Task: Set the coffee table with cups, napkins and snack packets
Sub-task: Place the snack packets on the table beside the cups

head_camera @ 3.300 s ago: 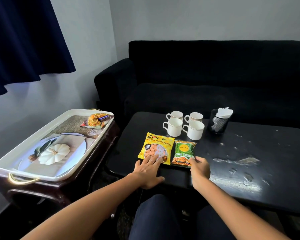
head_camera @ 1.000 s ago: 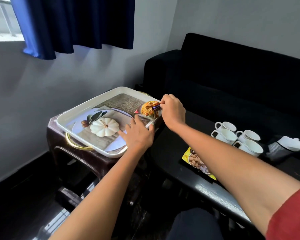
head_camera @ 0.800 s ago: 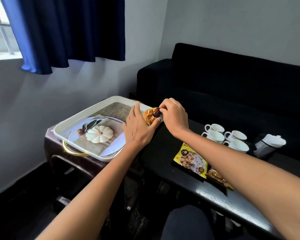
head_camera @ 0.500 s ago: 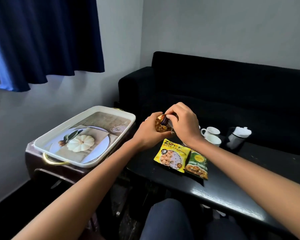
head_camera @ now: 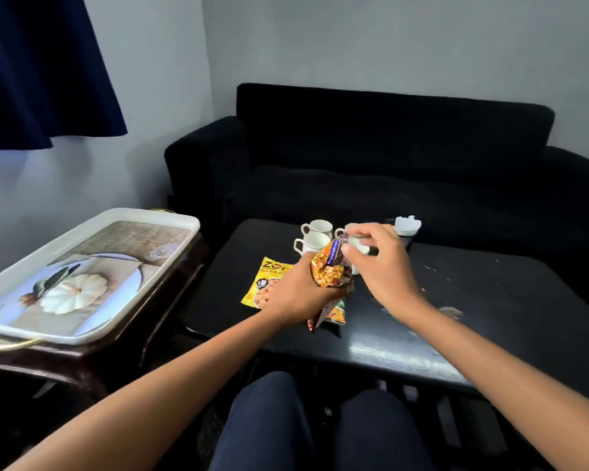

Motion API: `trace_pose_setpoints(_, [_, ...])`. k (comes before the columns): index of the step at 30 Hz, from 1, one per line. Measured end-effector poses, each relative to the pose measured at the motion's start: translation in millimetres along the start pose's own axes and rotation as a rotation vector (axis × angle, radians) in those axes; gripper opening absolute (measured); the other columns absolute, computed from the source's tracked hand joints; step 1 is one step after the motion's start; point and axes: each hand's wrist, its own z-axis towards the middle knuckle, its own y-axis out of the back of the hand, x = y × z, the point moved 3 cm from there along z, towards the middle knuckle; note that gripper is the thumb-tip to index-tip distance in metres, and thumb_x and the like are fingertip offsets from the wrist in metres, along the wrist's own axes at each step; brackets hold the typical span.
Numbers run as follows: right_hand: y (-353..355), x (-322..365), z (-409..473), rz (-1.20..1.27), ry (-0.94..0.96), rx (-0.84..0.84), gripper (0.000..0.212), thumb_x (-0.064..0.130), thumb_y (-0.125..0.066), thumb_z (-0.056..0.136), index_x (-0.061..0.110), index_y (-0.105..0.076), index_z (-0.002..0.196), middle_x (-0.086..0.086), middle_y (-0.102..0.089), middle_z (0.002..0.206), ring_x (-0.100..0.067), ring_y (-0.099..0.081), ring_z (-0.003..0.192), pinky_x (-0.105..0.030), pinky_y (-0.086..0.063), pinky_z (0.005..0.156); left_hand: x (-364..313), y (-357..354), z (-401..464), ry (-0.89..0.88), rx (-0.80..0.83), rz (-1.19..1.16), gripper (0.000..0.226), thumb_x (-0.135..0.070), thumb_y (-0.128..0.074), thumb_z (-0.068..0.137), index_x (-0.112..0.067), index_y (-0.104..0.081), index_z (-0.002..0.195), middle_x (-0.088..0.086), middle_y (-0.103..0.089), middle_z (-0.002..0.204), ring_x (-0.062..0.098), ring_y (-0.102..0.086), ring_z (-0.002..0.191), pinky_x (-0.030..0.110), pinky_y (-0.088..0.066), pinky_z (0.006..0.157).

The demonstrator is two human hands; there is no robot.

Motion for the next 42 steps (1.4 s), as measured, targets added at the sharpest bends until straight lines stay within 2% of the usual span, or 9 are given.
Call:
trace_pose_setpoints(6, [-20.2,-25.6,-43.1,0.171,-0.202,-0.03,0.009,0.022,-0.066,0.085,0.021,-0.063,0.094,0.002,-0.055,0.101,-0.014,-0.059,0.088,-0.021,-0.046,0.077,7.4,-5.8,-11.6,0.128,-0.083,-0.053,0.049,-0.051,-0.073,0.069,-0.031,-0.048,0.107,-0.015,-0.061,0.094,0.006,-0.061,0.089,0.029,-0.049,0.074])
trace_pose_setpoints(13, [-37.5,-17.6,-54.2,0.266,-0.257,-0.058,0.02,0.027,-0.068,0.083,0.02,-0.059,0.099,0.003,-0.065,0.098,-0.012,-0.062,0.082,-0.022,-0.049,0.071,1.5,3.4,-20.3,0.099,-0.197,0.054,0.041,-0.044,-0.065,0.077,-0.021,-0.05,0.107,-0.005,-0.059,0.099,0.019,-0.061,0.093,0.046,-0.052,0.083])
trace_pose_setpoints(17, [-40.2,-12.8,-48.8,0.231,-0.267,-0.088,0.016,0.026,-0.064,0.087,0.023,-0.061,0.102,0.009,-0.065,0.099,-0.01,-0.064,0.089,-0.029,-0.053,0.081,2.0,0.6,-19.6,0.133,-0.13,0.041,0.059,-0.043,-0.067,0.078,-0.021,-0.041,0.126,0.003,-0.058,0.117,0.028,-0.057,0.11,0.047,-0.047,0.094])
trace_pose_setpoints(22, [-42.4,-10.3,-44.2,0.173,-0.265,-0.129,0.024,0.02,-0.059,0.09,0.014,-0.066,0.112,-0.001,-0.069,0.109,-0.017,-0.064,0.1,-0.039,-0.051,0.091,0.7,-0.6,-21.7,0.12,-0.079,0.05,0.073,-0.044,-0.07,0.077,-0.018,-0.036,0.136,0.004,-0.054,0.127,0.024,-0.054,0.117,0.044,-0.044,0.1])
trace_pose_setpoints(28, [-38.1,-10.6,-37.5,0.094,-0.232,-0.215,0.019,0.014,-0.059,0.09,0.013,-0.07,0.105,-0.003,-0.072,0.101,-0.015,-0.065,0.091,-0.027,-0.051,0.078,-1.7,-0.5,-17.2,0.091,-0.011,0.016,0.072,-0.039,-0.073,0.075,-0.018,-0.039,0.136,0.004,-0.055,0.127,0.022,-0.054,0.118,0.043,-0.045,0.1])
trace_pose_setpoints(33, [-31.7,-17.8,-34.3,0.063,-0.21,-0.245,0.015,0.01,-0.058,0.09,0.009,-0.071,0.098,-0.002,-0.071,0.093,-0.014,-0.063,0.087,-0.024,-0.047,0.075,-2.3,2.7,-17.0,0.14,0.131,-0.166,0.029,-0.028,-0.054,0.086,-0.029,-0.046,0.113,-0.004,-0.06,0.108,0.018,-0.055,0.105,0.028,-0.046,0.082])
trace_pose_setpoints(37, [-27.4,-25.2,-32.8,0.137,-0.219,-0.232,0.011,0.007,-0.058,0.089,0.011,-0.068,0.087,0.001,-0.068,0.087,-0.017,-0.064,0.089,-0.03,-0.051,0.079,2.8,14.1,-10.5,0.222,0.073,-0.165,0.054,-0.045,-0.037,0.091,-0.022,-0.04,0.139,0.002,-0.049,0.138,0.022,-0.045,0.123,0.041,-0.037,0.104])
trace_pose_setpoints(40, [-29.5,-28.1,-32.1,0.205,-0.239,-0.163,0.016,0.009,-0.059,0.089,0.021,-0.064,0.08,0.004,-0.068,0.084,-0.014,-0.064,0.086,-0.022,-0.048,0.072,4.4,22.7,-6.6,0.203,0.024,-0.242,0.054,-0.053,-0.037,0.094,-0.022,-0.044,0.137,-0.005,-0.047,0.136,0.013,-0.042,0.117,0.032,-0.032,0.095])
trace_pose_setpoints(42, [-33.0,-28.7,-32.8,0.262,-0.284,-0.126,0.02,0.012,-0.059,0.089,0.026,-0.062,0.076,0.002,-0.07,0.082,-0.015,-0.065,0.081,-0.026,-0.05,0.069,3.0,25.4,-5.6,0.204,0.049,-0.365,0.05,-0.051,-0.039,0.095,-0.023,-0.044,0.137,-0.014,-0.044,0.125,0.006,-0.042,0.109,0.026,-0.029,0.091])
